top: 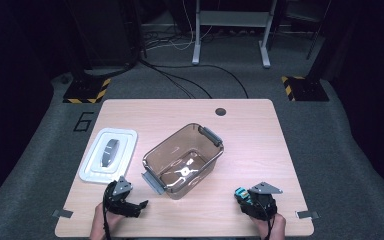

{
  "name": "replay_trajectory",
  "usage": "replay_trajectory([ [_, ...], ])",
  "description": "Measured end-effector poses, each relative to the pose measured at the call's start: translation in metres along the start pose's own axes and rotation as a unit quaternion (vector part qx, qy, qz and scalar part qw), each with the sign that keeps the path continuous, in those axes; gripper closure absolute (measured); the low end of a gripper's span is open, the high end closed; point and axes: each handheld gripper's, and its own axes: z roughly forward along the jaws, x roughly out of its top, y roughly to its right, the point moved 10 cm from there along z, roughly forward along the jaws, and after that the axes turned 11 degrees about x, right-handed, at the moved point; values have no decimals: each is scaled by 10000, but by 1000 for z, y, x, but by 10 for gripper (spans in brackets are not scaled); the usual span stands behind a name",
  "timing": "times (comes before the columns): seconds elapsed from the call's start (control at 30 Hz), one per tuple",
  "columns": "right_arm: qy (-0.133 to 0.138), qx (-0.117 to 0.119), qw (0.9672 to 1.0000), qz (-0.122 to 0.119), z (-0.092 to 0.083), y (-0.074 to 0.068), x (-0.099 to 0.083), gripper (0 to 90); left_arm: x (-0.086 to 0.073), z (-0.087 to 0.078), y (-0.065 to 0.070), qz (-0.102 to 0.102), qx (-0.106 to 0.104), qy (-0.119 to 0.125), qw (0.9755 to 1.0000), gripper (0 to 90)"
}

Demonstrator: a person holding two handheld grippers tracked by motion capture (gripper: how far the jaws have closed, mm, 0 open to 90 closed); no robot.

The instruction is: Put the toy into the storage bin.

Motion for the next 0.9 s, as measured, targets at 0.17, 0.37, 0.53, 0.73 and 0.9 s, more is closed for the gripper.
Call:
replay_trajectory([
  [0.17, 34, 30, 9999, -92, 1, 0, 0, 517, 0, 0, 0, 2, -12, -13, 10000, 25],
  [0.37, 71, 7, 9999, -143, -1, -1, 0, 521, 0, 0, 0, -14, 13, 11, 10000, 25],
  [0.53, 132, 16, 9998, -159, -3, -2, 2, 521, 0, 0, 0, -13, 12, 11, 10000, 25],
  [0.73, 163, 24, 9997, -193, -6, -3, 7, 521, 0, 0, 0, -10, 1, 1, 10000, 25],
  [0.9, 163, 37, 9997, -204, -8, -5, 12, 521, 0, 0, 0, -8, 14, -2, 10000, 25],
])
